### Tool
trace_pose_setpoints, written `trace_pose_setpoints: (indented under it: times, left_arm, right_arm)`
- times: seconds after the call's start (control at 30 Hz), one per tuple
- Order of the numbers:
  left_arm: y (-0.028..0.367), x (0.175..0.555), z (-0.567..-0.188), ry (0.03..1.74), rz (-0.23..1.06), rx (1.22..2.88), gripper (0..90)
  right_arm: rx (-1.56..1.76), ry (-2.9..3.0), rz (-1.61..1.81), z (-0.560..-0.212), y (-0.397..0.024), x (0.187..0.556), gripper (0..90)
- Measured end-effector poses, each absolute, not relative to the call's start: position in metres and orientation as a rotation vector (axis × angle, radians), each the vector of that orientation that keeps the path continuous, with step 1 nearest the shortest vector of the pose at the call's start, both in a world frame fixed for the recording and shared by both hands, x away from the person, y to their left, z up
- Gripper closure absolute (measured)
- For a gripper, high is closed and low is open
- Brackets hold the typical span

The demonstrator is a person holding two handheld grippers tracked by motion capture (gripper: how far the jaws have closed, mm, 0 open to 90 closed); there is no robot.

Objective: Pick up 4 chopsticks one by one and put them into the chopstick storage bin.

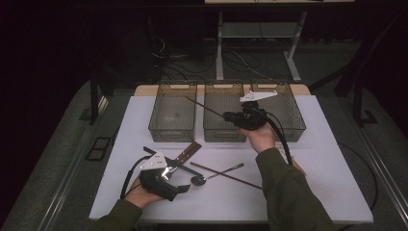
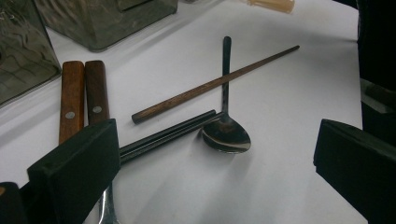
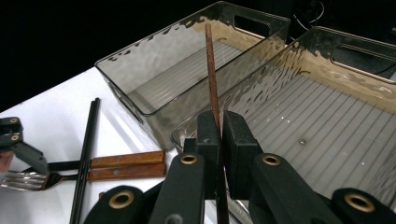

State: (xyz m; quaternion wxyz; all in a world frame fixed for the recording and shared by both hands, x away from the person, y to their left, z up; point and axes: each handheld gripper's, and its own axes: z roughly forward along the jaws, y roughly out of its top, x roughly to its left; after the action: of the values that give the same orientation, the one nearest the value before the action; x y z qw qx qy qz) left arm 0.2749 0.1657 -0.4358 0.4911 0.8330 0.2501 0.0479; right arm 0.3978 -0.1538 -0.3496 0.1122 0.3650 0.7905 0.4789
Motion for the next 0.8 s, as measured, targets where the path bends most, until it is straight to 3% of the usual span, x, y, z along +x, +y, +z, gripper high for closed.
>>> trace_pose_setpoints:
  times: [0.8]
  left_arm:
    - [0.165, 0.274, -0.436, 0.599, 0.119, 2.031, 0.0]
  right_arm:
    - [1.088, 2.337, 1.324, -0.35, -0.103, 0.431, 85.6]
